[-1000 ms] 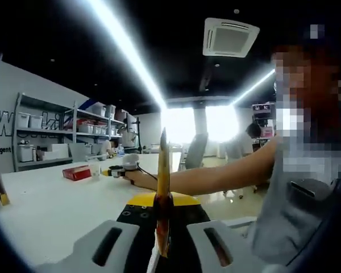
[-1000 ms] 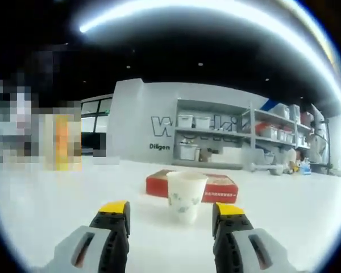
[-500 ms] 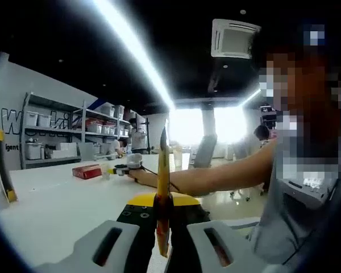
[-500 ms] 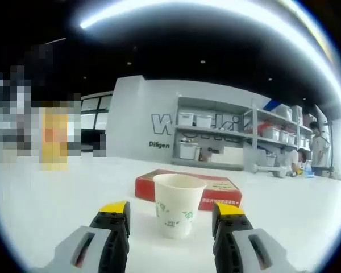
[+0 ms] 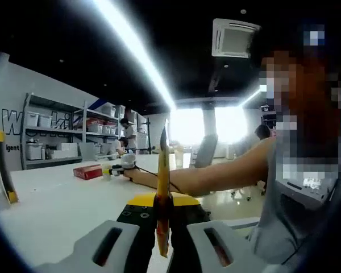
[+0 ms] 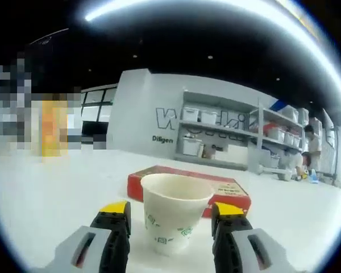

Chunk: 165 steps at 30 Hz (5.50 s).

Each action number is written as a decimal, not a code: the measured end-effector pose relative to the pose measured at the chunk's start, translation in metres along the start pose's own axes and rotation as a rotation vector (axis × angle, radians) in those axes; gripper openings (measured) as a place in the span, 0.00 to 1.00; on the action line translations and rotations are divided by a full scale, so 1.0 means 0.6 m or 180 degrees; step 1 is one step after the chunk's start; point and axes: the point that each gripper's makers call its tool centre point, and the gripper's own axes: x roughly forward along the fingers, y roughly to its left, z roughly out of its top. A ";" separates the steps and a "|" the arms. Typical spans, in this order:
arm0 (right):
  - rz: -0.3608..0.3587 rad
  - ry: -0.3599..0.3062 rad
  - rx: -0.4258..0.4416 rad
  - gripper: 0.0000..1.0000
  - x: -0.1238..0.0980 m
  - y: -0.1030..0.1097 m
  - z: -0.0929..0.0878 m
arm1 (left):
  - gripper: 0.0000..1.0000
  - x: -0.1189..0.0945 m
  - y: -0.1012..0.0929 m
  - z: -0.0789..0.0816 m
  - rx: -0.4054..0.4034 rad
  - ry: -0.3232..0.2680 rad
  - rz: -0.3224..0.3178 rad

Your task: Tear open the coffee pouch, take out the coffee, and pour the coffee from the pouch into the cup

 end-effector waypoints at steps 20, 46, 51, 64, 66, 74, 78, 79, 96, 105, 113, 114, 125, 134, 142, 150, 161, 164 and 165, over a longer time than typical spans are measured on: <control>0.0088 0.0155 0.0029 0.51 0.010 0.004 -0.018 | 0.10 0.001 0.022 -0.014 -0.0094 0.0033 0.0009; 0.0285 0.0091 0.0197 0.44 -0.028 0.042 -0.003 | 0.10 0.001 0.020 -0.017 -0.0087 0.0035 0.0012; 0.0294 -0.0016 0.0336 0.43 -0.072 0.060 0.006 | 0.10 -0.005 0.004 -0.002 -0.0084 -0.0058 -0.0082; 0.0688 -0.0204 0.0314 0.42 -0.180 0.178 0.038 | 0.10 -0.005 -0.058 0.028 0.0055 -0.0134 -0.0235; 0.0839 -0.0226 0.0257 0.42 -0.207 0.217 0.043 | 0.10 -0.004 -0.067 0.033 0.0103 -0.0136 -0.0252; 0.1516 -0.0336 0.0397 0.42 -0.280 0.338 0.066 | 0.10 -0.023 -0.078 0.048 0.0170 -0.0176 -0.0259; 0.2058 -0.0392 0.0211 0.42 -0.318 0.422 0.076 | 0.10 -0.034 -0.079 0.057 0.0197 -0.0212 -0.0253; 0.2142 -0.0387 0.0184 0.42 -0.324 0.436 0.076 | 0.10 -0.036 -0.079 0.059 0.0200 -0.0218 -0.0249; 0.3567 -0.0509 0.0164 0.42 -0.466 0.702 0.112 | 0.10 -0.044 -0.076 0.064 0.0197 -0.0210 -0.0206; 0.3998 -0.0486 -0.0043 0.41 -0.503 0.783 0.110 | 0.10 -0.050 -0.069 0.069 0.0185 -0.0244 -0.0183; 0.4080 -0.0414 -0.0166 0.42 -0.505 0.787 0.097 | 0.10 -0.052 -0.068 0.070 0.0195 -0.0250 -0.0179; 0.4096 -0.0421 -0.0172 0.42 -0.507 0.787 0.096 | 0.10 -0.052 -0.068 0.070 0.0194 -0.0247 -0.0176; 0.4242 -0.0496 -0.0240 0.44 -0.520 0.788 0.093 | 0.10 -0.042 -0.071 0.062 0.0195 -0.0206 -0.0183; 0.4235 -0.0514 -0.0251 0.45 -0.515 0.783 0.091 | 0.10 -0.037 -0.081 0.062 0.0233 -0.0184 -0.0189; 0.4234 -0.0515 -0.0255 0.47 -0.511 0.780 0.091 | 0.10 -0.047 -0.074 0.067 0.0239 -0.0214 -0.0136; 0.4220 -0.0534 -0.0153 0.53 -0.507 0.776 0.100 | 0.10 -0.045 -0.067 0.063 0.0210 -0.0205 -0.0114; 0.4142 -0.0526 -0.0069 0.66 -0.497 0.770 0.106 | 0.10 -0.052 -0.053 0.061 0.0190 -0.0215 -0.0068; 0.4134 -0.0536 -0.0034 0.67 -0.497 0.769 0.108 | 0.10 -0.053 -0.049 0.060 0.0180 -0.0223 -0.0057; 0.4126 -0.0547 -0.0016 0.68 -0.497 0.767 0.110 | 0.10 -0.054 -0.048 0.060 0.0178 -0.0227 -0.0053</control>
